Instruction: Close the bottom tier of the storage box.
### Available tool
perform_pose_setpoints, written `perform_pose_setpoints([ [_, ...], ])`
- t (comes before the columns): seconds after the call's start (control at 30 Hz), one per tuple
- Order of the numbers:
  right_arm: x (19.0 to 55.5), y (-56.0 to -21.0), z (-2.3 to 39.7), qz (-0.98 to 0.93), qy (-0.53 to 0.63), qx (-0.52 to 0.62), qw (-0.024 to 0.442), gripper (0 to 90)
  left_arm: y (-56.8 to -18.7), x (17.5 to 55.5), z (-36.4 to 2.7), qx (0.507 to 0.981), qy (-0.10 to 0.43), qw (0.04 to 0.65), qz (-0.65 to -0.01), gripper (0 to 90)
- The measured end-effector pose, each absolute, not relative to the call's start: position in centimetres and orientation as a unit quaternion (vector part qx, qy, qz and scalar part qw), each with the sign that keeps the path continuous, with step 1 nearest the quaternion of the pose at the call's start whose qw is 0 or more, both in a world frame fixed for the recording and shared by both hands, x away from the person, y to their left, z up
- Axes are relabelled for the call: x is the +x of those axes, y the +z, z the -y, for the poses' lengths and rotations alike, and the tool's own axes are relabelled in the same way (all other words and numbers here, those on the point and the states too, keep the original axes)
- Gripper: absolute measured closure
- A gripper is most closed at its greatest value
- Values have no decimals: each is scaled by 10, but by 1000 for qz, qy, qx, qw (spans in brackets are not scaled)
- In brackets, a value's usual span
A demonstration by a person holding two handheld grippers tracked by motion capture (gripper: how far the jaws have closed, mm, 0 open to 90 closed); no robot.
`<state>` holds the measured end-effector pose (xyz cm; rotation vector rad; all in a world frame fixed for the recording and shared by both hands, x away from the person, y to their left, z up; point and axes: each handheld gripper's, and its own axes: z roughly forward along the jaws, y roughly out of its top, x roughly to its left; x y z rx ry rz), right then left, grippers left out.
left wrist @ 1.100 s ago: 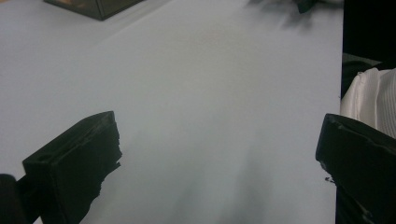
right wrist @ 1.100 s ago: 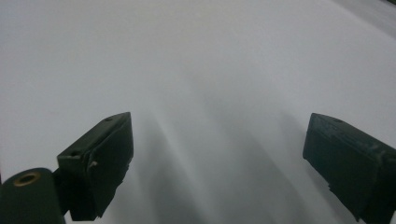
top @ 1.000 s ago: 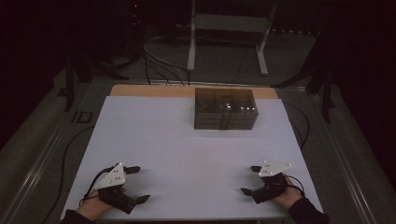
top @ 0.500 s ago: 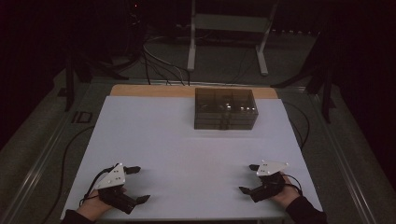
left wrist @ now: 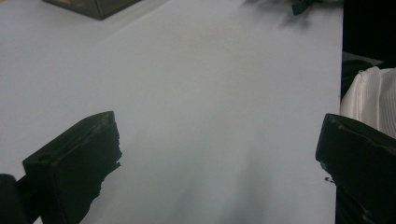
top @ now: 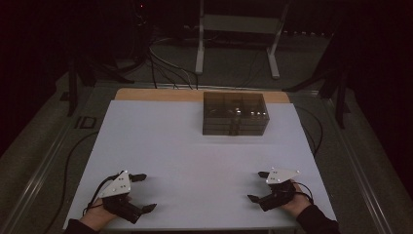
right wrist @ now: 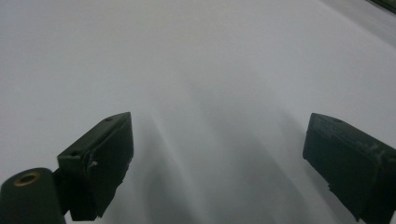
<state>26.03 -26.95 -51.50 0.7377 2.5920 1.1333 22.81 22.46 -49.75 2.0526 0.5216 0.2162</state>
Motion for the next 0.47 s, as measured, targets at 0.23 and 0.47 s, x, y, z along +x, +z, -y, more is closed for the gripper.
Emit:
perform_pose_setpoints([
  [0.23, 260, -515, 270, -882, 385, 249, 111, 87, -497, 228, -225, 843, 88, 486, -214, 1],
  [0.47, 260, -514, 270, -882, 386, 247, 109, 87, -497, 229, -225, 844, 88, 485, -214, 1],
])
